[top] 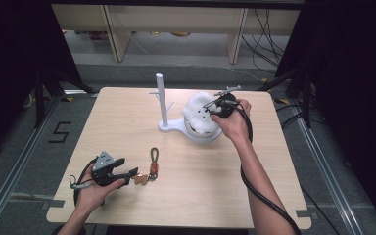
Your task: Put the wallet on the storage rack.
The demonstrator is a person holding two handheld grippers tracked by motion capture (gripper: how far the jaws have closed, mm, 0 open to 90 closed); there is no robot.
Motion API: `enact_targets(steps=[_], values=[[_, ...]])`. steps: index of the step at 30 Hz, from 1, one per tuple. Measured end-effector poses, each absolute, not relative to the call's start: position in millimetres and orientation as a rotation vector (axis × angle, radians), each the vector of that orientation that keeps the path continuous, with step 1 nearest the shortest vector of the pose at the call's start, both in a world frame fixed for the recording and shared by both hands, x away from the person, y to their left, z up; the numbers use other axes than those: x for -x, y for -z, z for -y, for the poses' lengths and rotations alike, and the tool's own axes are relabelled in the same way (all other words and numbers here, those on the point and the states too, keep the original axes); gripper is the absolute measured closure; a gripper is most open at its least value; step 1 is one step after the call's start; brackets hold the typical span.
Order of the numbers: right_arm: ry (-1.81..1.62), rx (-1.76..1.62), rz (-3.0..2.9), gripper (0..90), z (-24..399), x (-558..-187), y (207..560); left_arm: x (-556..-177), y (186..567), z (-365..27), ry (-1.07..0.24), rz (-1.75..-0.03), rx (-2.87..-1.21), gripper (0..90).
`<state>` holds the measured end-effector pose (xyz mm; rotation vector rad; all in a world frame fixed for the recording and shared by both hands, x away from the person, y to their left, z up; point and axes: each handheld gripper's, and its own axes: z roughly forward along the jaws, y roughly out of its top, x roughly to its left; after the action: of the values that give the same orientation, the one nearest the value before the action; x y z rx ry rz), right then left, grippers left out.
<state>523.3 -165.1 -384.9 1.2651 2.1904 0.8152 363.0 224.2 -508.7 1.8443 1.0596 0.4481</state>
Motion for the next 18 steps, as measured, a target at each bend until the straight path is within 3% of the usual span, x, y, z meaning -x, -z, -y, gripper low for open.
enact_targets(steps=[18], values=[[-0.909, -1.345, -2.152, 40.8, 183, -499, 379, -362, 506, -224, -0.455, -1.05, -1.838, 30.4]])
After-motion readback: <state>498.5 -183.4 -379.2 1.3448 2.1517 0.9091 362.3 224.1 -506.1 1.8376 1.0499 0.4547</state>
